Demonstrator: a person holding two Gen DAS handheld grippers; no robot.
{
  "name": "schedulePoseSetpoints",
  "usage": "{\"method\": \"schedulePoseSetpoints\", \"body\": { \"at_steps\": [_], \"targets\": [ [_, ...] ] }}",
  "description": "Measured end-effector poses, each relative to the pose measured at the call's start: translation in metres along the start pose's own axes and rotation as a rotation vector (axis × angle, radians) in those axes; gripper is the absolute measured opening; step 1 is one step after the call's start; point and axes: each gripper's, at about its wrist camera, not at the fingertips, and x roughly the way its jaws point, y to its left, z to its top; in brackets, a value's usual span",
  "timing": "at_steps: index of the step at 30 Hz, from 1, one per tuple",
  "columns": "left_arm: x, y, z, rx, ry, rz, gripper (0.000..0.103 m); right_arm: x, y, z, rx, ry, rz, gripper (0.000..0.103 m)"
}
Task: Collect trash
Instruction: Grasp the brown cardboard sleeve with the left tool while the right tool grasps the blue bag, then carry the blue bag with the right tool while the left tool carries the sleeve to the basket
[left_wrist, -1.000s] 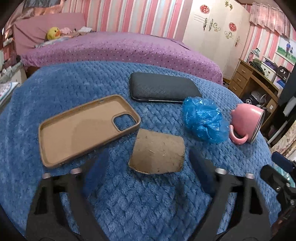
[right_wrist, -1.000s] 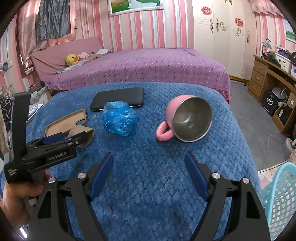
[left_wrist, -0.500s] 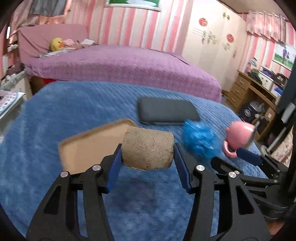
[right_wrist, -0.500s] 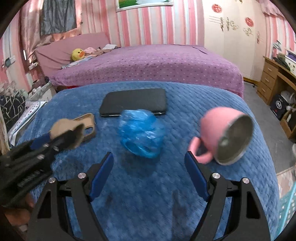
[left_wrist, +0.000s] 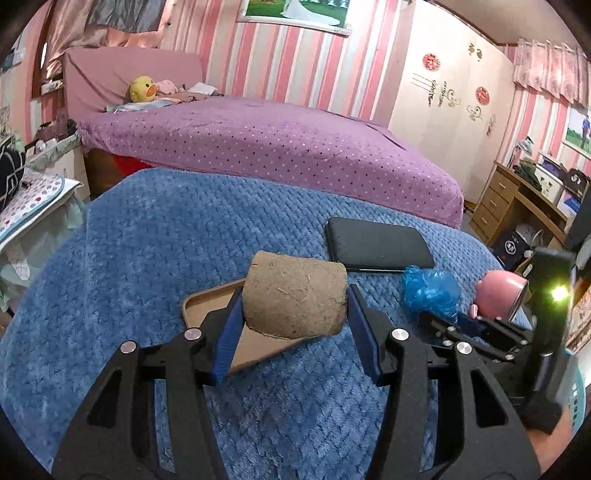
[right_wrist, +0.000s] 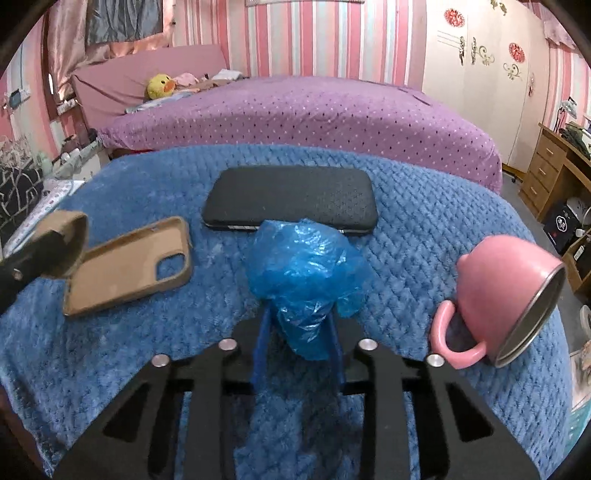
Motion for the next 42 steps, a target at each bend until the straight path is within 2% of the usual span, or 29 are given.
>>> {"method": "schedulePoseSetpoints", "body": {
  "at_steps": [6,11,22,42],
  "targets": [
    [-0.014,-0.004,-0.001,0.002,-0.016,-0.011,0.053,-0.043,-0.008,-0.007,-0.020,-0.060,0.005,0.023],
    [-0.033,-0.023,0.000,0.026,-0.049,-0.047,0.053,-0.083,-0.037,-0.019,0.032,-0.089,0.011,0.022],
    [-0.067,-0.069,-0.012,0.104,-0.076,-0.112,0.053,-0.157,-0.091,-0.042,0.115,-0.184,-0.068,0.023],
    [-0.100,-0.161,-0.046,0.236,-0.071,-0.278,0.053,-0.229,-0.190,-0.094,0.239,-0.249,-0.241,0.023]
  ]
}}
